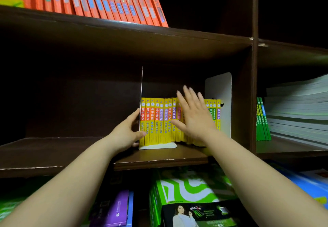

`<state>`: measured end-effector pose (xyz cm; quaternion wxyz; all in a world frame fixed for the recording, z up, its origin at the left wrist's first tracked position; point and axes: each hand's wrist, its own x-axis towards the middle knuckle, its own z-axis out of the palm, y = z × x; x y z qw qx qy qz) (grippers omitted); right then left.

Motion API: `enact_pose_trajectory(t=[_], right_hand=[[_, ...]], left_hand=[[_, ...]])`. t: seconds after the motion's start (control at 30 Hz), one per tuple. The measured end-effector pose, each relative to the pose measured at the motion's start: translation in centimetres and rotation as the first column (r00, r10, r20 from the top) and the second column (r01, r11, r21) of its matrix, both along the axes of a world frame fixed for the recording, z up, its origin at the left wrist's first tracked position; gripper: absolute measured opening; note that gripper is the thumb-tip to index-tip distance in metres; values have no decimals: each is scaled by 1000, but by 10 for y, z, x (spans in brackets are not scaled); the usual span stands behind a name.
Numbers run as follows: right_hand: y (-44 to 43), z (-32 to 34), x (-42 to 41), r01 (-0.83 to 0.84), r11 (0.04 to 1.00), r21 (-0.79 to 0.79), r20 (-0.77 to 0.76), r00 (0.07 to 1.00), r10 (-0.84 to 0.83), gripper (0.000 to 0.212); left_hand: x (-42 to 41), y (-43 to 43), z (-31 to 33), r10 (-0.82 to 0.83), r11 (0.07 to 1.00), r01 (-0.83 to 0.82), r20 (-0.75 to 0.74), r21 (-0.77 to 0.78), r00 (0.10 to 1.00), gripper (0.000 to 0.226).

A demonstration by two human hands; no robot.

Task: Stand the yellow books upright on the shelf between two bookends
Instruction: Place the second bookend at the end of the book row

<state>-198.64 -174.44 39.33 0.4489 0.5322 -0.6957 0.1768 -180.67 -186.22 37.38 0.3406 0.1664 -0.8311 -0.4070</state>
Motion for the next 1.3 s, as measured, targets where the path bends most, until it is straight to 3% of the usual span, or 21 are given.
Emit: enact_pose_trajectory(t=[0.13,0.4,0.7,0.77,0.87,1.0,1.3], right_hand=[[12,0,-23,78,979,189,-126,991,-55,93],[-3,10,-39,77,969,236,-170,985,-36,96],[9,4,-23,223,938,264,-275,950,-149,83],[10,1,-12,187,959,211,-416,905,-85,83],[3,0,14,128,966,226,-575,818,26,61],[-16,6,19,261,908,328,-710,702,55,57],[-43,12,-1,233,865,444,-723,664,192,61]], left_hand=[[2,-6,-1,-24,994,36,117,-103,993,88],[5,-13,3,-109,989,122,138,-85,984,90],[9,3,-4,186,947,-152,98,-284,978,86],[11,7,-3,174,952,-133,131,-275,976,83],[14,11,-3,128,961,-77,177,-267,976,76],[17,10,-3,116,960,-68,164,-272,980,69],[14,-1,-5,65,977,-38,124,-210,990,70]])
